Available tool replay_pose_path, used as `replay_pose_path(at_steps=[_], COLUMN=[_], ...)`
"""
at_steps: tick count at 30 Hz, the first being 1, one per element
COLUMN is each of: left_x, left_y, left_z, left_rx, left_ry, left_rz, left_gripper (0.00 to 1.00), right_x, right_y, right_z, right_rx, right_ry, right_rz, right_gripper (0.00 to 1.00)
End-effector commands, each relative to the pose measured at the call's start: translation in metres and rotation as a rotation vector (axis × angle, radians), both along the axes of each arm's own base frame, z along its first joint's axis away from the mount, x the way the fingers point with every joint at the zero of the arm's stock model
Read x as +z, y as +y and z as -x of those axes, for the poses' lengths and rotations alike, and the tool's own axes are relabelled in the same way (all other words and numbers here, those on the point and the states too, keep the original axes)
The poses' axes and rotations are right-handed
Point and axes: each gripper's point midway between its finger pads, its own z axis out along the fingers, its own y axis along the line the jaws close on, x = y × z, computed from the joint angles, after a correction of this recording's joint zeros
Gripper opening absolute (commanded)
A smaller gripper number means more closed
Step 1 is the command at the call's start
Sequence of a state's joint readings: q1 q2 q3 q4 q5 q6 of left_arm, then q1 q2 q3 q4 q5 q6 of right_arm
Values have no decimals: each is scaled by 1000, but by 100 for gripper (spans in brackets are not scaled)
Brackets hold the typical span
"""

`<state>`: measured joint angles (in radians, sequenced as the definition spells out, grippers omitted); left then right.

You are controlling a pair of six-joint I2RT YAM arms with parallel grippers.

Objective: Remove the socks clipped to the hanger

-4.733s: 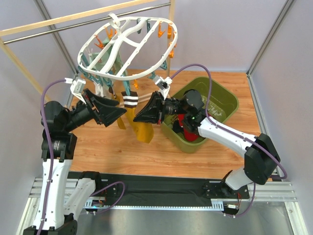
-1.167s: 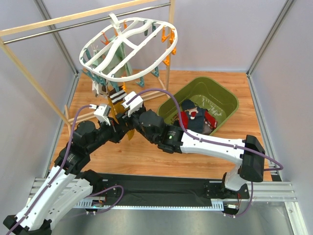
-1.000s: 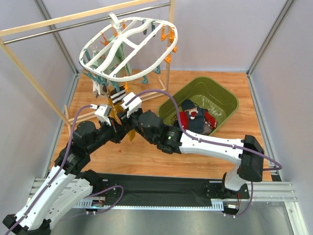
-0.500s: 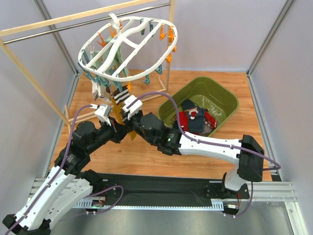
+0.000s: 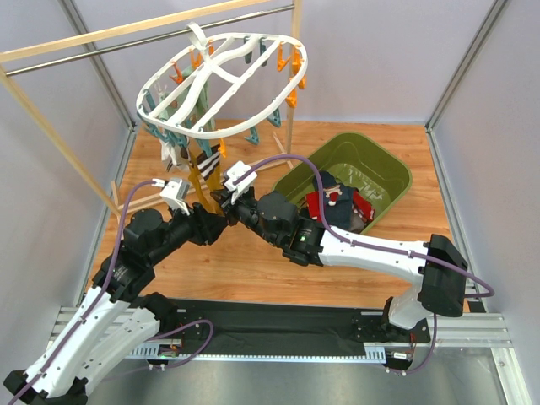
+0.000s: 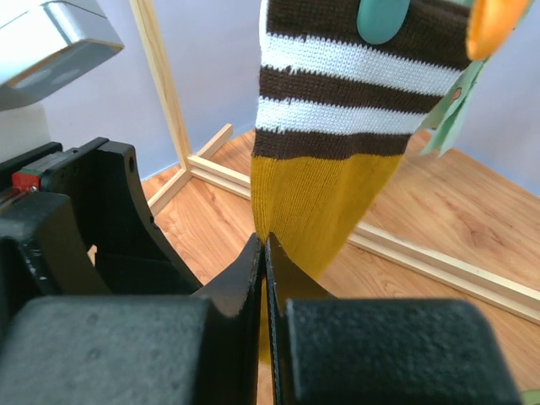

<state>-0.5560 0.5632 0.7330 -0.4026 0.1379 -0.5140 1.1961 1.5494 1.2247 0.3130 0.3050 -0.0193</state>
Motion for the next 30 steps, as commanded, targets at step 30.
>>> replay_pose_path(at_steps=[30], left_x=[212], left_y=[32], left_z=[-64], left_rx=[272], left_ry=[-371], left_rz=[-92], left_gripper=[61], right_x=[41], right_y=[-12], right_z=[14], right_rx=[72], right_ry=[-56], right_rz=[-81], right_gripper=[0])
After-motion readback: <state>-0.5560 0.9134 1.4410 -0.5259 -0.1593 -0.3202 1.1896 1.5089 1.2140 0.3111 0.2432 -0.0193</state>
